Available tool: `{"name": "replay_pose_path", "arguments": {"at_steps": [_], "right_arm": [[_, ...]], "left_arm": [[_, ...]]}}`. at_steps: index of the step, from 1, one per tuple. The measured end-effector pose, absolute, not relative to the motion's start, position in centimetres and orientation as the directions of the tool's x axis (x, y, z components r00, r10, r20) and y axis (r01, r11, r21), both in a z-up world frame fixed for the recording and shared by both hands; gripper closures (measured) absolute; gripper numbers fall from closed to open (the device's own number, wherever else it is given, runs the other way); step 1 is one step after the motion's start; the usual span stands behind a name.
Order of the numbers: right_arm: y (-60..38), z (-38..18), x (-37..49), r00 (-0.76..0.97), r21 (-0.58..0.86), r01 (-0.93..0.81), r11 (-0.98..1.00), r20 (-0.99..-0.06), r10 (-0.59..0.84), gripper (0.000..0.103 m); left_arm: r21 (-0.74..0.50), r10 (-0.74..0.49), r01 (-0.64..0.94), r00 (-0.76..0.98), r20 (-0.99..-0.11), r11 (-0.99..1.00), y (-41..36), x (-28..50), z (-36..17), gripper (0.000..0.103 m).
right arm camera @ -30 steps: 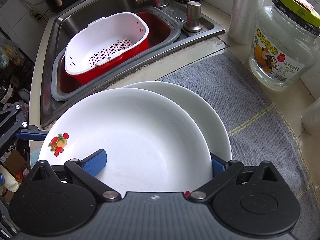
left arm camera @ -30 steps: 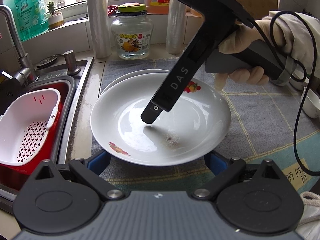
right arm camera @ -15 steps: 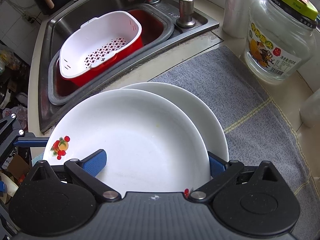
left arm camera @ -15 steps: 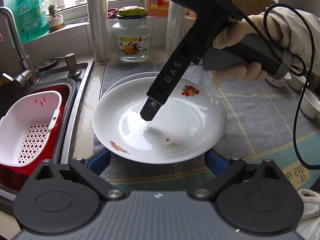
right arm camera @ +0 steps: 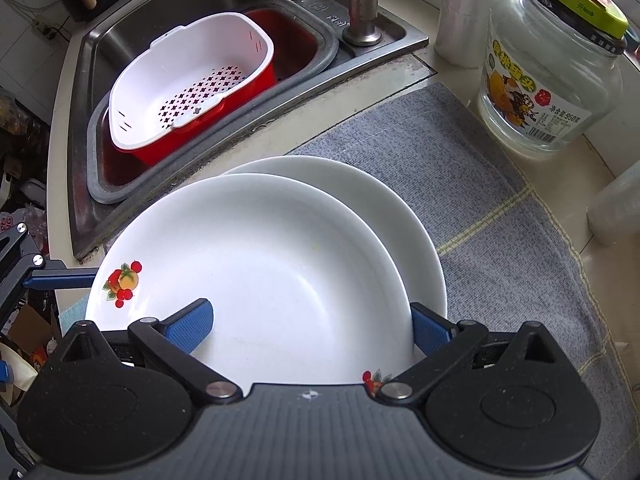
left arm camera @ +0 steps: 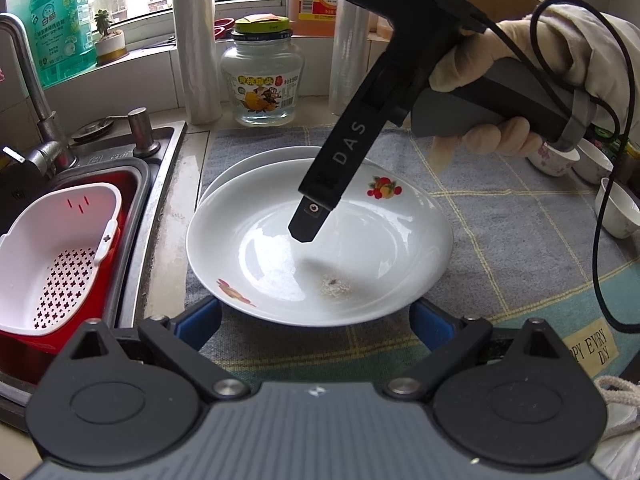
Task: Organize plates and bowls
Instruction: 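Lower the shallow floral plate onto the plate stack with the right gripper, then open the right gripper to release the plate and pull back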
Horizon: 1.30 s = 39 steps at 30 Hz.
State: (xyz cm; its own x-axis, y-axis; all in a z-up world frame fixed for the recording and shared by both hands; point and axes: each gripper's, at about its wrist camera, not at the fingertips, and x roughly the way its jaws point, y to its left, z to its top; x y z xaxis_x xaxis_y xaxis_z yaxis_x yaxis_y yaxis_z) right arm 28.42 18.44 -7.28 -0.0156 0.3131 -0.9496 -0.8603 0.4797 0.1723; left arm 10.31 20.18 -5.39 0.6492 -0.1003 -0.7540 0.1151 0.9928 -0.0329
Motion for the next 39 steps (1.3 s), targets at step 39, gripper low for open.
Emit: {"name": "replay_pose_path", "arguments": {"at_steps": [39], "right_arm": [[13.8,-5.3,26.9,0.134,0.173,-0.784,0.596,-0.891,0.435,0.0]], "left_arm": [[-0.012,-0.109,0.144,0.692,-0.714,0.99,20.0,11.2,-5.9,0.002]]}}
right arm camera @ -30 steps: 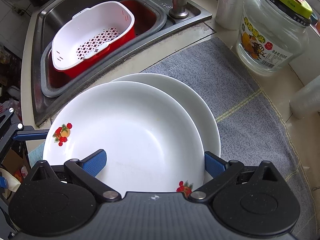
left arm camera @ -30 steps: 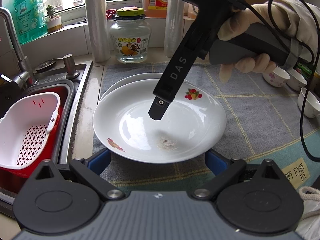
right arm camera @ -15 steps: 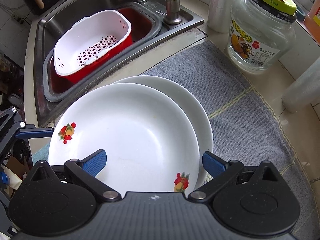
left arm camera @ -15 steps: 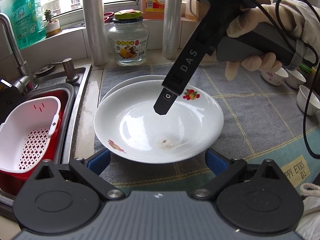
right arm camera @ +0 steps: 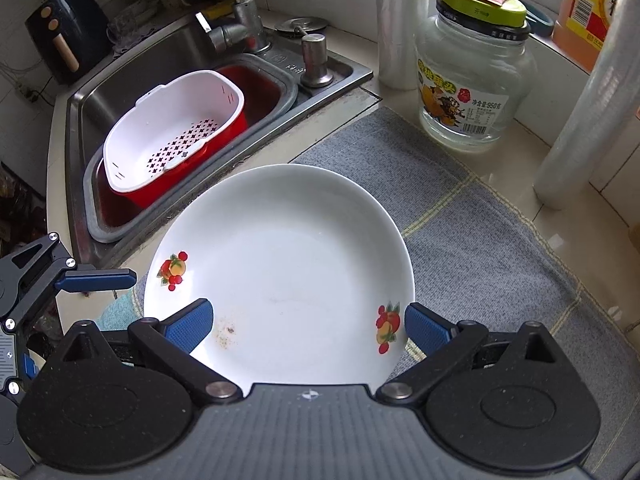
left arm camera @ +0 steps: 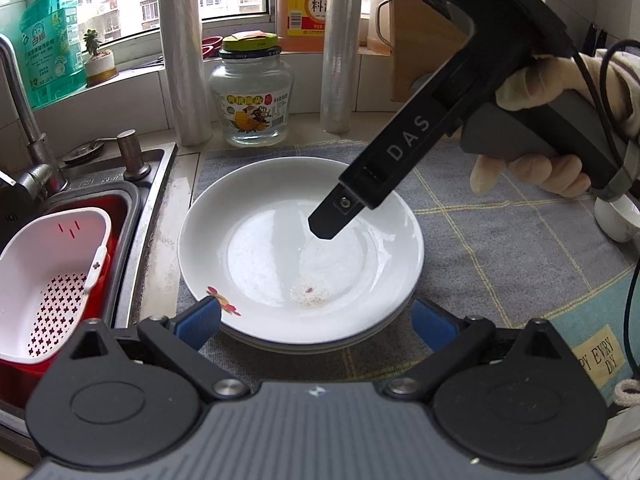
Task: Organize plates and bowls
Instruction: 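Open the right gripper to release the plate and pull back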
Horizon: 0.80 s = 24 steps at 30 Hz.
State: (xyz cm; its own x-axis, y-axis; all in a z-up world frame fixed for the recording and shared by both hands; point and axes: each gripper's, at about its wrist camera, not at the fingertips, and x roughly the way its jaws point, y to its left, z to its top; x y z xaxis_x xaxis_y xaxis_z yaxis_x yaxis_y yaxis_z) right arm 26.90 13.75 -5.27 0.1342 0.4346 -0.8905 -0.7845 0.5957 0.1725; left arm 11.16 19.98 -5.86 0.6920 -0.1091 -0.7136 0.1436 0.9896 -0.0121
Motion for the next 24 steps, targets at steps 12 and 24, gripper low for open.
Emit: {"name": "replay_pose_path", "arguments": {"at_steps": [12,24], "right_arm": [[11.7,-4.0,24.0,0.369,0.039,-0.716,0.697,-0.827,0.425,0.0],[5.7,-3.1,18.4,0.627,-0.138,-0.521,0.842,-0.732,0.268,0.0]], "left_arm": [[0.022,-0.096,0.154,0.719,-0.688,0.988,20.4,11.7,-5.6,0.001],[0.007,-0.228,0.308,0.72,-0.656,0.952,17.4,12.3,-5.2,0.001]]}}
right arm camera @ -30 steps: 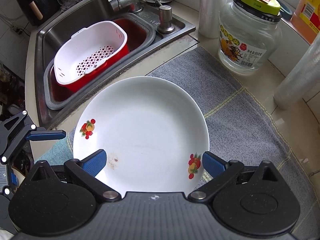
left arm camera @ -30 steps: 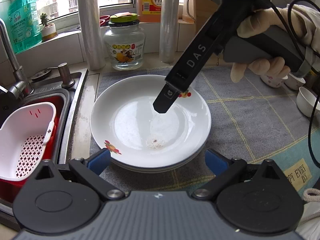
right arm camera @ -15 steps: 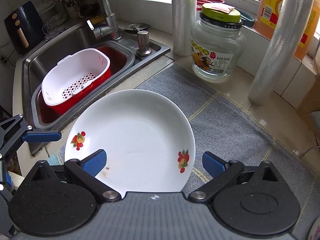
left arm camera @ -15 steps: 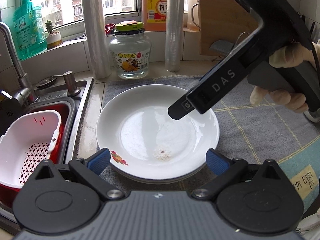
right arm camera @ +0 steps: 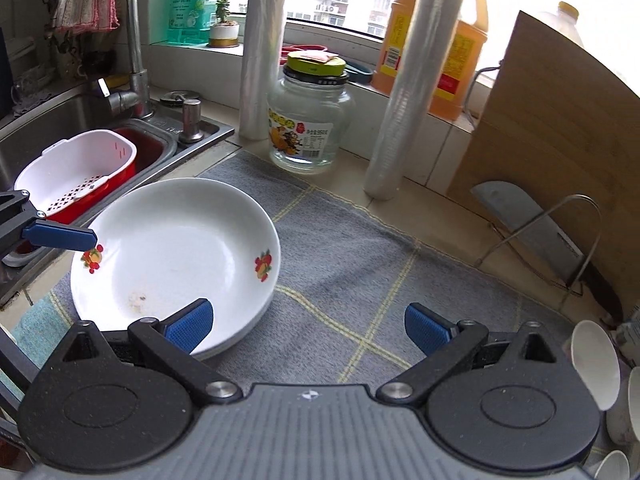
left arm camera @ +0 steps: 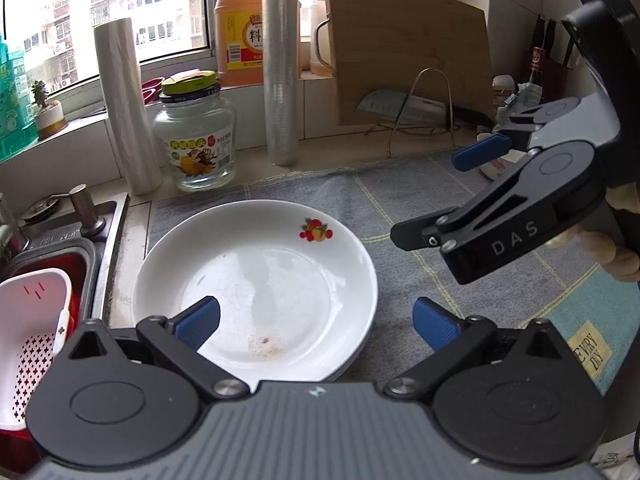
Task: Organize plates and bowls
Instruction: 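Open the right gripper to release the plate and pull back, then move the right gripper to the white bowl on the towel, then grasp the rim of the white bowl with the right gripper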
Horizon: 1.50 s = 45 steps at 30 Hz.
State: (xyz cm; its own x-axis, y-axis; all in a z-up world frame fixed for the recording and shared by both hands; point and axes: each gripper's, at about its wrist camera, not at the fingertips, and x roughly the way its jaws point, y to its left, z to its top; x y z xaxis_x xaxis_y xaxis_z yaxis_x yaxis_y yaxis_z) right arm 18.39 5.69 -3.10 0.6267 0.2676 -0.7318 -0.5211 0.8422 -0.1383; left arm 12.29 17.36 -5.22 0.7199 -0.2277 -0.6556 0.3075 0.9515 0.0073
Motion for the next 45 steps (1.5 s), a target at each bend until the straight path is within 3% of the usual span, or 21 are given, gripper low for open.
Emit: {"name": "replay_pose_path", "arguments": {"at_steps": [18,29,36,45], "right_arm": [[-14.1,-3.7,13.3,0.695,-0.105,-0.228,0.968,-0.714,0.086,0.0],[-25.6,-3.4,13.1,0.706,-0.043,-0.064,0.997,-0.708,0.015,0.0],[-30.7,-4.5,14.7,0.673,0.022,-0.009,1.0,-0.739,0.022,0.0],[-32.6,-5.9,17.0,0.628,0.07,-0.074,0.995,-0.772,0.101,0.002]], "left_arm": [[-0.057,-0.405,0.501,0.622,-0.67,0.863,2.0,13.4,-6.6,0.001],[-0.024,-0.516,0.669,0.549,-0.658,0.743,-9.0,14.2,-8.9,0.001],[0.004,-0.554,0.729,0.523,-0.648,0.684,-14.6,15.0,-10.2,0.001],[0.041,-0.56,0.755,0.521,-0.644,0.655,-18.9,16.3,-11.2,0.001]]}}
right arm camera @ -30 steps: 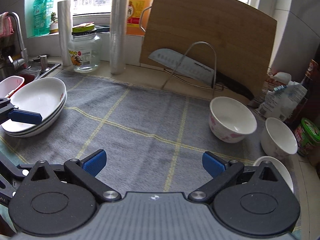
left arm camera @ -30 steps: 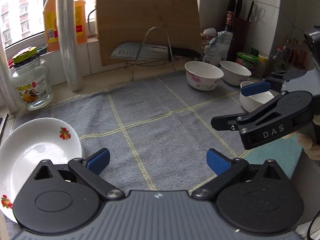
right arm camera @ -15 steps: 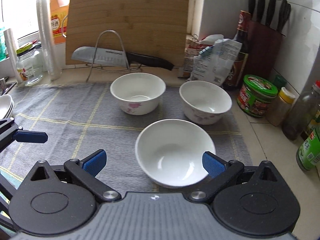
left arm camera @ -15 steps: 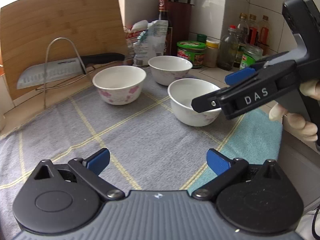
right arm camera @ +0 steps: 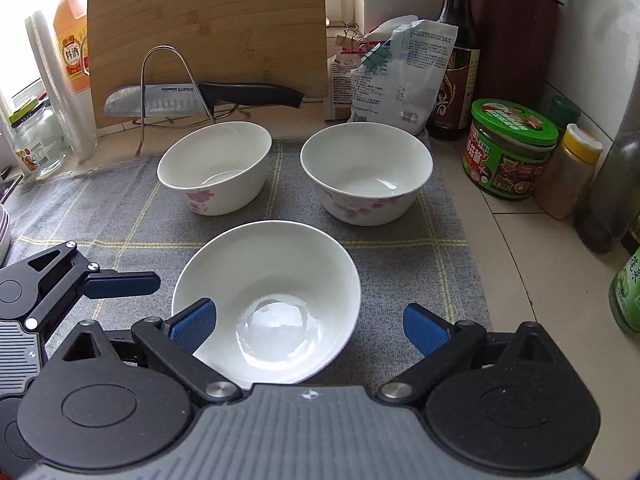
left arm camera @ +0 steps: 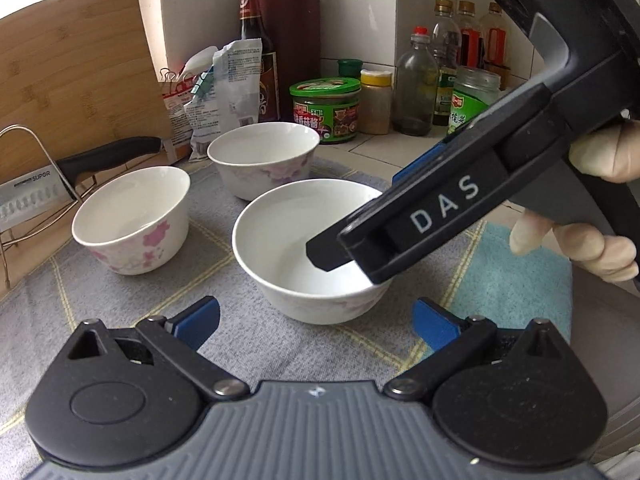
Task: Organize plates and bowls
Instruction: 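Grasp the rim of the white bowl with the right gripper, then carry the white bowl toward the plate stack, set it down, open right gripper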
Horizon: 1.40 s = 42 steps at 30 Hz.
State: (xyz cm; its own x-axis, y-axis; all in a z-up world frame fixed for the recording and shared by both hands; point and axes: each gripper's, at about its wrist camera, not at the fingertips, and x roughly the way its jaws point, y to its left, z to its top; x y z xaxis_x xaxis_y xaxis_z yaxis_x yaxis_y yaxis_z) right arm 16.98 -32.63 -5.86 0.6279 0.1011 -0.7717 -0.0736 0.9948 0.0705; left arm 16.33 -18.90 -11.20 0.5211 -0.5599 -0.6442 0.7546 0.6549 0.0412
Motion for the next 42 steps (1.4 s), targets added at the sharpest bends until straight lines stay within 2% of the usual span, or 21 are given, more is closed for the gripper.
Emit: {"name": "replay_pose_path", "arguments": {"at_steps": [8,14,18,31,42], "right_arm": [[-32.4,-6.4,18.3,0.602,0.082,-0.146,0.986,-0.784,0.154,0.016],[-32.5,-6.5,18.8,0.586,0.097,-0.167,0.981,-0.79,0.178,0.026],[-32.3,-6.5,18.9,0.584,0.089,-0.163,0.983,-0.794,0.169,0.028],[-30.3,-5.4,17.8,0.574,0.066,-0.203,0.977,-0.8,0.173,0.029],[-23.9,-5.5,16.6,0.529,0.113,-0.341,0.933,-0.798,0.29,0.029]], "left_arm": [[0.035,-0.567,0.754,0.523,-0.637,0.656,-19.8,17.3,-11.2,0.005],[0.029,-0.583,0.765,0.514,-0.63,0.643,-20.0,17.5,-11.1,0.011],[0.024,-0.596,0.775,0.505,-0.625,0.632,-20.0,17.5,-11.1,0.014],[0.01,-0.582,0.763,0.501,-0.641,0.646,-17.9,16.2,-9.8,0.014],[0.007,-0.506,0.683,0.549,-0.665,0.731,-11.0,14.1,-8.8,0.014]]}}
